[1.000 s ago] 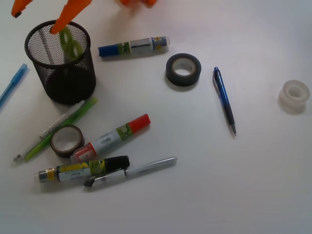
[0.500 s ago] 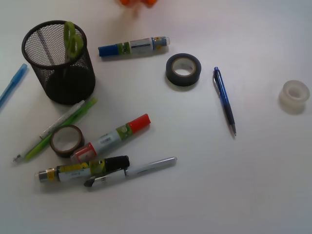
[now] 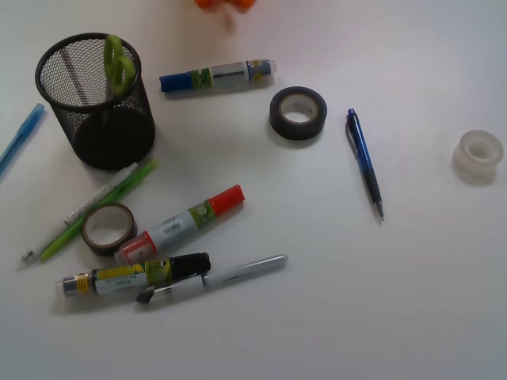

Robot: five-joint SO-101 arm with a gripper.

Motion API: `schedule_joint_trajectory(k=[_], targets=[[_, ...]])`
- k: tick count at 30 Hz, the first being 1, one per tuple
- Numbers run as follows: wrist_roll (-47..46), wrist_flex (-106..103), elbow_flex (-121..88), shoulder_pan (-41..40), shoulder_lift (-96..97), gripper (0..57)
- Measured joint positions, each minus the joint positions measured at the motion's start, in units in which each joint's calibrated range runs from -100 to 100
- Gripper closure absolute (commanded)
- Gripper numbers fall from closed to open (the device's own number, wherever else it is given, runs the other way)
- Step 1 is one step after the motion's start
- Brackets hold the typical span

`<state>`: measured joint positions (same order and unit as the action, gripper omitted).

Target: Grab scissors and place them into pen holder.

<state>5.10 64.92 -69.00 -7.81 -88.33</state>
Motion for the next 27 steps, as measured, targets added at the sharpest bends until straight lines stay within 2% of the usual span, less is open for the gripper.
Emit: schedule_joint_trajectory(k=[2,4,6,8,14,27], targets=[[-0.2,-3.02,-9.25,0.0,-7.58,41.1],[-1.17,-6.13,-15.27,-1.33,-6.53,42.0],[-1.51,-7.43,-18.51,-0.59,-6.62,48.4],[-2.15,-6.83,-21.02,-0.89,-7.23,57.2],[-1.66,-1.12,-25.7,3.92,-10.19,57.2],[-1.12,-0.17,-25.61,3.92,-10.28,57.2]])
